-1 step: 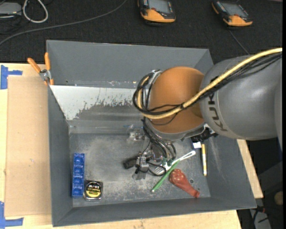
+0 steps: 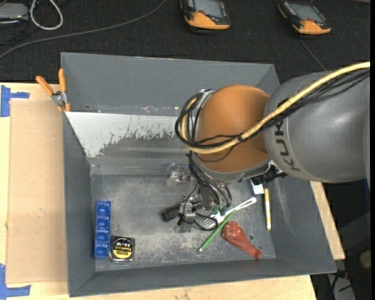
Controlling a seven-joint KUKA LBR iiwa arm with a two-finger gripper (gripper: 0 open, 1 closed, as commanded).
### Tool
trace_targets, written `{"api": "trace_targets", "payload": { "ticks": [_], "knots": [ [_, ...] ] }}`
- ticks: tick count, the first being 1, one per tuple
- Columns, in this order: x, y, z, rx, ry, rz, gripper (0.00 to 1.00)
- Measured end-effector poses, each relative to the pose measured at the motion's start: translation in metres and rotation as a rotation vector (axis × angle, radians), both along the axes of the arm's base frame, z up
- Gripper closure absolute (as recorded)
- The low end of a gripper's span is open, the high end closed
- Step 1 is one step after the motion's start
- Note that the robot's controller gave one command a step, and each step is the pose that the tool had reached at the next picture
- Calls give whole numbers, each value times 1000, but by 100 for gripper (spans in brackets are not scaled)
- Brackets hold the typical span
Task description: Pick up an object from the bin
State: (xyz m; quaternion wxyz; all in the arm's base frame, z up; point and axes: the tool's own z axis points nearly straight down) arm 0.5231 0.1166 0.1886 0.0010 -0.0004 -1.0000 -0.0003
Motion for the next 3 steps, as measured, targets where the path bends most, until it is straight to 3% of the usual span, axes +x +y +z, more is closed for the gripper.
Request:
{"api": "trace_targets", "payload": {
  "ticks": [1, 2, 3],
  "knots": [
    [55, -71, -90, 1, -5, 33, 0],
    [58, -86, -118, 6, -10, -10, 0],
    [58, -85, -114, 4, -7, -6, 0]
  ]
}}
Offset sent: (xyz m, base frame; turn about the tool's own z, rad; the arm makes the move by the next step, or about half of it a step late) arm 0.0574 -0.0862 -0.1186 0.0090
